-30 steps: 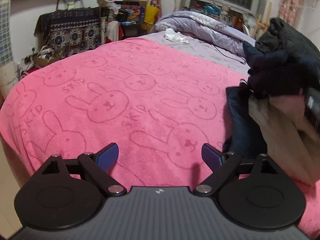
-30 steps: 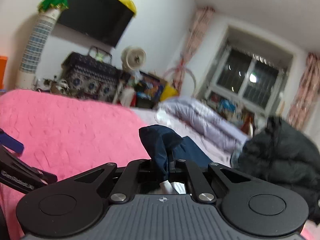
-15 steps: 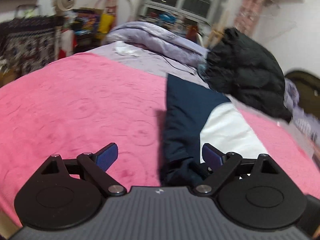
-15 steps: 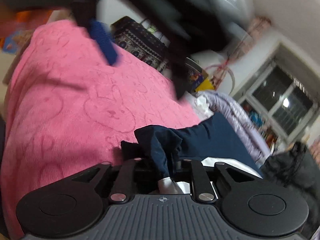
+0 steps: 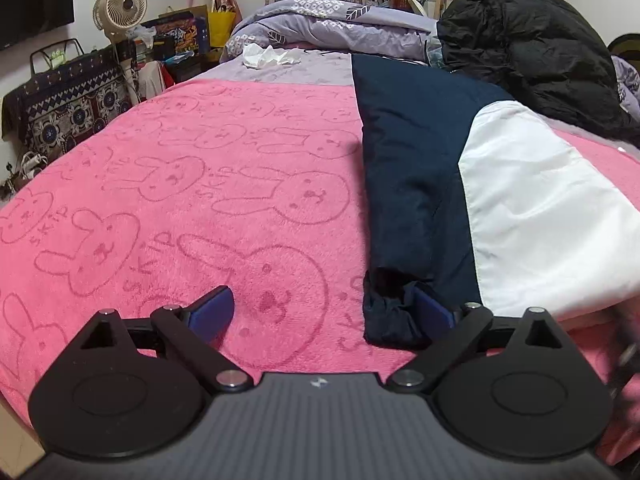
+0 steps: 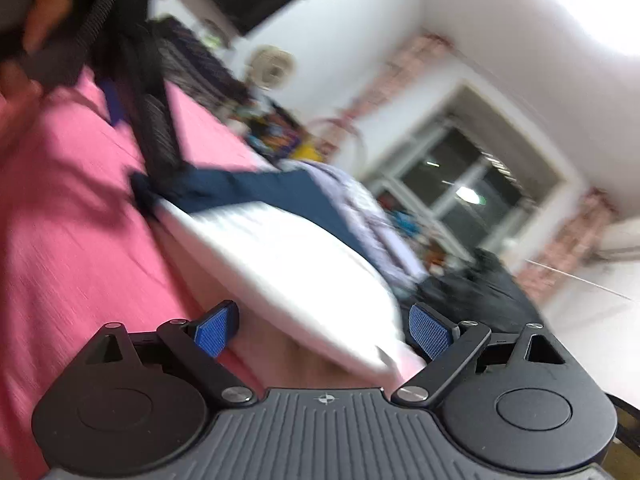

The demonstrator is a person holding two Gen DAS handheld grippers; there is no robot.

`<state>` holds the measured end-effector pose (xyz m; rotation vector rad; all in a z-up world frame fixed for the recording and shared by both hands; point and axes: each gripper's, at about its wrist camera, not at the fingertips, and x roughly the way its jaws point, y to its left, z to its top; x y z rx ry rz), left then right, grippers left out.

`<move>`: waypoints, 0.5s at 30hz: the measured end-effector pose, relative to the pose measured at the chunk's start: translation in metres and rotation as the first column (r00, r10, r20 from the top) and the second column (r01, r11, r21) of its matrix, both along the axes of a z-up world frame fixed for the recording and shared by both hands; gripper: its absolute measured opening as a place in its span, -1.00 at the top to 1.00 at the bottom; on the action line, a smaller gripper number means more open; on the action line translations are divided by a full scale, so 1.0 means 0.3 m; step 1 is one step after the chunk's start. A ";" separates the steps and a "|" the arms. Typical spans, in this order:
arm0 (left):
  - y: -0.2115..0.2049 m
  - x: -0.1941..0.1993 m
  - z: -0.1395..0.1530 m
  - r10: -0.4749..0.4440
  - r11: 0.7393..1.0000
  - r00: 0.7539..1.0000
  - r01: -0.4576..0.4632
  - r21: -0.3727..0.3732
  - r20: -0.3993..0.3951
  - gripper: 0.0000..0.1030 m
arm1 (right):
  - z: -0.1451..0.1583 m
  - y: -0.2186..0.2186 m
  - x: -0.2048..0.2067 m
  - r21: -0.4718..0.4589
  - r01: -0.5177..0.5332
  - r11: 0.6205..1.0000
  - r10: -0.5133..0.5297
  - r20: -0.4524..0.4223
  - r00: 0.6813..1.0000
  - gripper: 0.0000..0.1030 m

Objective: Fold clothes

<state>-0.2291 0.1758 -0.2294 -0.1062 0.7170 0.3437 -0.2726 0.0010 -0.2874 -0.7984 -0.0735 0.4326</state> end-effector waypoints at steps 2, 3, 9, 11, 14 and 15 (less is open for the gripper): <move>0.003 -0.003 -0.003 -0.002 1.000 1.000 0.002 0.000 0.001 -0.93 | -0.013 -0.034 0.041 0.008 0.100 0.995 -0.100 0.018 0.995 -0.80; 0.012 -0.004 -0.003 -0.002 1.000 1.000 0.002 -0.003 0.001 -0.93 | -0.016 -0.052 0.070 0.012 0.128 0.992 -0.128 -0.004 0.992 -0.83; -0.004 0.009 -0.008 0.004 0.999 1.000 -0.003 0.046 -0.016 -0.98 | -0.058 0.006 0.063 -0.044 0.007 0.999 -0.003 0.079 0.997 -0.83; -0.002 0.013 -0.013 0.003 0.998 1.000 -0.002 0.059 -0.020 -1.00 | -0.075 0.032 0.079 -0.082 0.003 0.997 0.007 0.114 0.993 -0.83; -0.001 0.018 -0.019 -0.015 0.999 1.000 0.016 0.047 -0.022 -1.00 | -0.082 -0.061 0.161 -0.090 0.072 0.993 -0.060 0.128 0.990 -0.91; -0.002 0.019 -0.020 -0.037 0.999 0.999 0.038 0.035 -0.025 -1.00 | -0.073 -0.123 0.195 -0.082 0.042 0.996 -0.035 0.082 0.996 -0.93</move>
